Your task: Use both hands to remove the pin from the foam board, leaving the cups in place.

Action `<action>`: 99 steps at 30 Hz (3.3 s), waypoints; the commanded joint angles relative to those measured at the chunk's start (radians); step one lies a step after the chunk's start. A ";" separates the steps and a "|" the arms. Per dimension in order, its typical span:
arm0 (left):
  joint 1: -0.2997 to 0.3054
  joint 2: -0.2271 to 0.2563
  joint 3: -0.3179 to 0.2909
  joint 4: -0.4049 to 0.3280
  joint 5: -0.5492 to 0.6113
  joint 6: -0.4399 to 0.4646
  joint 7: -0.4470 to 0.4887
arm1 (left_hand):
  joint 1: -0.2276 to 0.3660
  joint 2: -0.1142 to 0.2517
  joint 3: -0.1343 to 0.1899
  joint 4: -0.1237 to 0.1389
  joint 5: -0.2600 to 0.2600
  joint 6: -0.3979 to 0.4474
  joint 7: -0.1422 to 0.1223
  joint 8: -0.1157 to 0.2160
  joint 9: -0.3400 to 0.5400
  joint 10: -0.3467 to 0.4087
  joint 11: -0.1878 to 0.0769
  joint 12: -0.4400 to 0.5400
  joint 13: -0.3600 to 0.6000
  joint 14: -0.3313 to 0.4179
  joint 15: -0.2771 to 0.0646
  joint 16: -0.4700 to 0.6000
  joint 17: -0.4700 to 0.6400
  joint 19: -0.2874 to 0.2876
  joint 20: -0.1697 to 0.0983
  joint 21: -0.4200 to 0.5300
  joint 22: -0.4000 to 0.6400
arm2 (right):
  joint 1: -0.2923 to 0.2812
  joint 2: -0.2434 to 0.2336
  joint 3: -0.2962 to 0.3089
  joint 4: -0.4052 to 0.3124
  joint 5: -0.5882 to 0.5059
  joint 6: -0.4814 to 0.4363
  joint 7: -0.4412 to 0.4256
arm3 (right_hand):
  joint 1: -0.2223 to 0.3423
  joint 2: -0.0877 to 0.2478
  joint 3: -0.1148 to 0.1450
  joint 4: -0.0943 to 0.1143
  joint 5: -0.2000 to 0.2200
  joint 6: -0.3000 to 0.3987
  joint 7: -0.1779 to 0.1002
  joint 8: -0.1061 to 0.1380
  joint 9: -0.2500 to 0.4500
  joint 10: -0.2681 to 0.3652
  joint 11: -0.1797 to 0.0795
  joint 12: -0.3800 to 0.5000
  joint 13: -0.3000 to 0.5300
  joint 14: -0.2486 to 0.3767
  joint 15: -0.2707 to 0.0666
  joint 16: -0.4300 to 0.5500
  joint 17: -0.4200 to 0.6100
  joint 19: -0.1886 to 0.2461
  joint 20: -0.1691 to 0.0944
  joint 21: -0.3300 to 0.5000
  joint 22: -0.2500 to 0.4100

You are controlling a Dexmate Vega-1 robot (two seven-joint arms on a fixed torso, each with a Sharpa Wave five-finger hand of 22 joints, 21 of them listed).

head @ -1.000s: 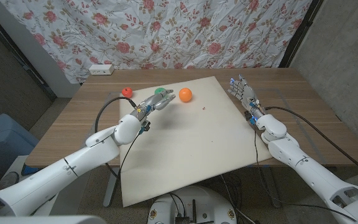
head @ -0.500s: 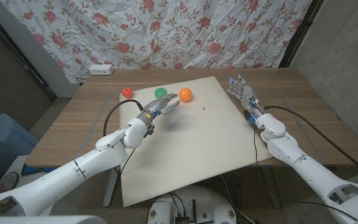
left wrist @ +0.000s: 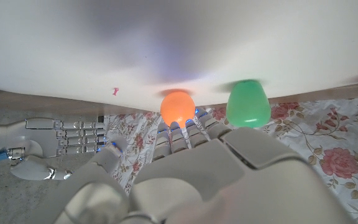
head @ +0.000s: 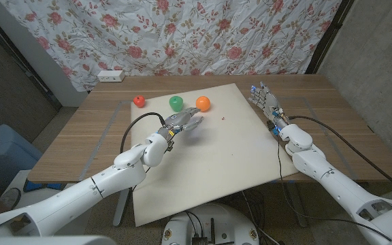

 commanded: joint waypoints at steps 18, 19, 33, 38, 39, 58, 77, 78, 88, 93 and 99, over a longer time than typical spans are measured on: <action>-0.018 -0.025 0.054 0.021 0.152 0.056 -0.139 | -0.013 0.121 0.003 0.009 0.001 -0.037 -0.014 -0.012 0.004 -0.020 -0.011 -0.012 0.004 -0.011 -0.053 -0.004 0.006 -0.039 -0.068 -0.011 0.005 | 0.021 0.003 -0.021 0.030 -0.019 0.005 0.022 | 0.016 0.008 0.025 -0.008 -0.007 0.008 -0.001 0.005 0.002 0.009 -0.002 0.002 -0.001 0.004 -0.004 0.007 -0.006 0.003 -0.004 0.006 0.002; -0.017 -0.022 0.053 0.021 0.150 0.050 -0.138 | -0.014 0.120 0.002 0.009 0.001 -0.042 -0.012 -0.014 0.004 -0.022 -0.011 -0.013 0.004 -0.012 -0.053 -0.003 0.006 -0.041 -0.068 -0.011 0.005 | 0.020 0.002 -0.021 0.025 -0.018 0.000 0.018 | 0.016 0.008 0.025 -0.008 -0.007 0.008 0.000 0.005 0.002 0.009 -0.002 0.002 -0.001 0.003 -0.005 0.007 -0.006 0.004 -0.005 0.006 0.002; -0.013 -0.007 0.043 0.004 0.131 0.065 -0.190 | -0.019 0.117 -0.008 0.012 0.000 -0.064 -0.009 -0.014 0.005 -0.022 -0.009 -0.011 0.003 -0.015 -0.064 -0.003 0.006 -0.091 -0.063 -0.020 0.006 | 0.023 -0.010 -0.033 0.002 -0.035 -0.020 0.019 | 0.015 0.009 0.030 -0.011 -0.011 0.009 -0.001 0.004 0.002 0.007 -0.003 0.001 -0.001 0.002 -0.004 0.008 -0.010 0.002 -0.004 0.005 0.002; -0.013 -0.005 0.042 0.000 0.125 0.074 -0.207 | -0.022 0.114 -0.014 0.014 -0.001 -0.064 -0.006 -0.011 0.005 -0.027 -0.009 -0.012 0.003 -0.021 -0.064 -0.004 0.007 -0.112 -0.062 -0.022 0.007 | 0.028 -0.008 -0.038 0.006 -0.038 -0.019 0.025 | 0.015 0.009 0.031 -0.011 -0.012 0.009 -0.001 0.004 0.002 0.007 -0.004 0.001 -0.001 0.001 -0.004 0.008 -0.011 0.001 -0.004 0.005 0.002; -0.014 -0.003 0.041 0.000 0.122 0.069 -0.208 | -0.023 0.114 -0.016 0.014 -0.001 -0.063 -0.004 -0.010 0.005 -0.027 -0.009 -0.012 0.003 -0.021 -0.063 -0.004 0.007 -0.114 -0.063 -0.022 0.007 | 0.027 -0.008 -0.037 0.001 -0.038 -0.025 0.020 | 0.014 0.009 0.032 -0.011 -0.012 0.009 -0.001 0.004 0.002 0.008 -0.004 0.002 -0.001 0.001 -0.005 0.008 -0.011 0.001 -0.003 0.005 0.002; -0.025 0.009 0.050 -0.008 0.121 0.079 -0.262 | -0.029 0.113 -0.035 0.019 -0.003 -0.050 0.007 -0.004 0.004 -0.034 -0.009 -0.012 0.003 -0.034 -0.063 -0.004 0.008 -0.146 -0.064 -0.018 0.009 | 0.037 -0.049 -0.080 -0.061 -0.160 -0.043 -0.025 | 0.014 0.008 0.037 -0.015 -0.016 0.013 -0.002 0.004 0.002 0.011 -0.007 0.002 -0.001 0.004 -0.005 0.011 -0.015 0.002 -0.002 0.006 0.002; -0.041 0.008 0.053 0.007 0.103 0.056 -0.279 | -0.028 0.118 -0.047 0.019 -0.002 -0.051 0.003 -0.005 0.004 -0.037 -0.011 -0.011 0.003 -0.030 -0.062 0.000 0.008 -0.147 -0.062 -0.009 0.010 | 0.057 -0.108 -0.137 -0.151 -0.367 -0.091 -0.102 | 0.039 -0.012 0.047 -0.046 -0.022 0.019 -0.003 0.005 0.003 0.007 -0.004 0.001 0.000 -0.002 -0.003 0.006 -0.029 -0.005 -0.002 0.004 0.002; -0.043 0.008 0.054 0.008 0.105 0.055 -0.280 | -0.028 0.118 -0.048 0.019 -0.002 -0.049 0.003 -0.004 0.004 -0.036 -0.009 -0.011 0.003 -0.027 -0.062 0.001 0.008 -0.147 -0.063 -0.009 0.010 | 0.058 -0.111 -0.140 -0.154 -0.383 -0.092 -0.111 | 0.042 -0.014 0.048 -0.050 -0.023 0.020 -0.004 0.005 0.003 0.006 -0.005 0.000 0.000 -0.004 -0.005 0.005 -0.031 -0.007 -0.002 0.003 0.002; -0.047 0.009 0.052 0.011 0.100 0.053 -0.285 | -0.027 0.119 -0.053 0.018 -0.002 -0.046 0.003 -0.003 0.004 -0.032 -0.011 -0.009 0.003 -0.021 -0.058 0.003 0.008 -0.143 -0.062 -0.005 0.010 | 0.068 -0.152 -0.159 -0.206 -0.491 -0.140 -0.141 | 0.069 -0.026 0.056 -0.084 -0.029 0.024 -0.004 0.005 0.004 -0.017 -0.009 -0.006 0.000 -0.029 -0.010 -0.002 -0.043 -0.039 -0.002 -0.003 0.002; -0.056 0.010 0.056 0.022 0.101 0.036 -0.285 | -0.027 0.120 -0.055 0.018 -0.002 -0.045 0.003 -0.003 0.004 -0.032 -0.011 -0.009 0.003 -0.018 -0.057 0.004 0.007 -0.140 -0.062 -0.002 0.010 | 0.076 -0.173 -0.170 -0.228 -0.550 -0.160 -0.151 | 0.080 -0.031 0.059 -0.098 -0.032 0.022 -0.008 0.004 0.004 -0.029 -0.010 -0.009 0.000 -0.039 -0.008 -0.003 -0.047 -0.047 0.000 -0.003 0.002; -0.061 0.003 0.057 0.027 0.106 0.044 -0.287 | -0.027 0.120 -0.058 0.018 -0.001 -0.045 0.004 -0.003 0.004 -0.032 -0.010 -0.009 0.003 -0.018 -0.057 0.004 0.007 -0.138 -0.064 -0.001 0.010 | 0.081 -0.193 -0.179 -0.257 -0.602 -0.193 -0.159 | 0.112 -0.048 0.066 -0.136 -0.038 0.013 -0.020 0.001 0.005 -0.057 -0.013 -0.012 0.000 -0.071 -0.005 -0.009 -0.056 -0.057 0.001 -0.001 0.002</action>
